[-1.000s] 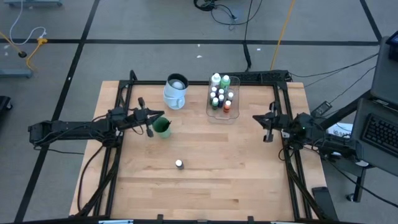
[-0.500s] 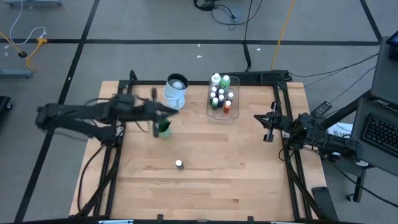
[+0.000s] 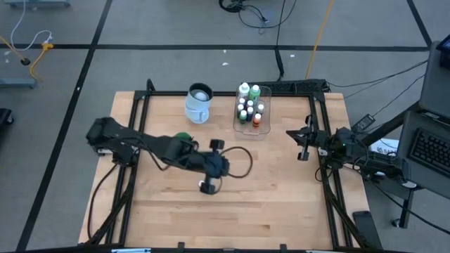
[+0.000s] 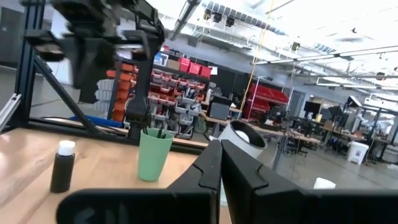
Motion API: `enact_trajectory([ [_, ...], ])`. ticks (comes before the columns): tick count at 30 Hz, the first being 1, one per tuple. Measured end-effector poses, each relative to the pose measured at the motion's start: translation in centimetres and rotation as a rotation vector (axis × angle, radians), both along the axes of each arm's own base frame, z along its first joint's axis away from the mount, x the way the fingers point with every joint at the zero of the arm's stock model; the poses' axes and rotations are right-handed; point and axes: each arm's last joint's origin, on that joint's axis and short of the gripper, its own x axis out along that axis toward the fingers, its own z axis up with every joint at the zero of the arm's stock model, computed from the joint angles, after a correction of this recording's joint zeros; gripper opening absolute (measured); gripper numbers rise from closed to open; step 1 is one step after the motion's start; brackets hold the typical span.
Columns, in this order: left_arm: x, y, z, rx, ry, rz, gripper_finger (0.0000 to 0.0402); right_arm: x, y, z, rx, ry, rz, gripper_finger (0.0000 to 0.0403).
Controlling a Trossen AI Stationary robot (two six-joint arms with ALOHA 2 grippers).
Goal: Pick & Place Paint Supplies
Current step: Put the black paint bottle into the transparent bin
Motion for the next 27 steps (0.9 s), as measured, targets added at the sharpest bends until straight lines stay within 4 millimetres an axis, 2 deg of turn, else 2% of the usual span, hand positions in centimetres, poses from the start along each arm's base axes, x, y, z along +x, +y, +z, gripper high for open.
enact_trajectory([
  [4, 1.4, -1.4, -0.9, -0.044, 0.028, 0.016, 0.0026, 0.0, 0.0, -0.1, 0.008, 0.010, 0.001, 0.0004],
  [11, 0.3, -1.8, -2.0, -0.069, 0.186, 0.079, 0.0036, 0.0, 0.0, -0.2, 0.020, 0.014, 0.004, 0.0004],
  [17, -0.2, -1.7, -3.8, -0.104, 0.267, 0.107, 0.0115, 0.0, 0.0, -0.2, 0.021, 0.015, 0.004, 0.0004],
  [22, -1.0, -2.2, -5.2, -0.214, 0.408, 0.021, 0.0191, 0.0, 0.0, -0.2, 0.021, 0.016, 0.004, 0.0004],
  [27, -1.3, -2.0, -5.4, -0.174, 0.413, 0.143, 0.0237, 0.0, 0.0, -0.2, 0.020, 0.016, 0.003, 0.0004],
])
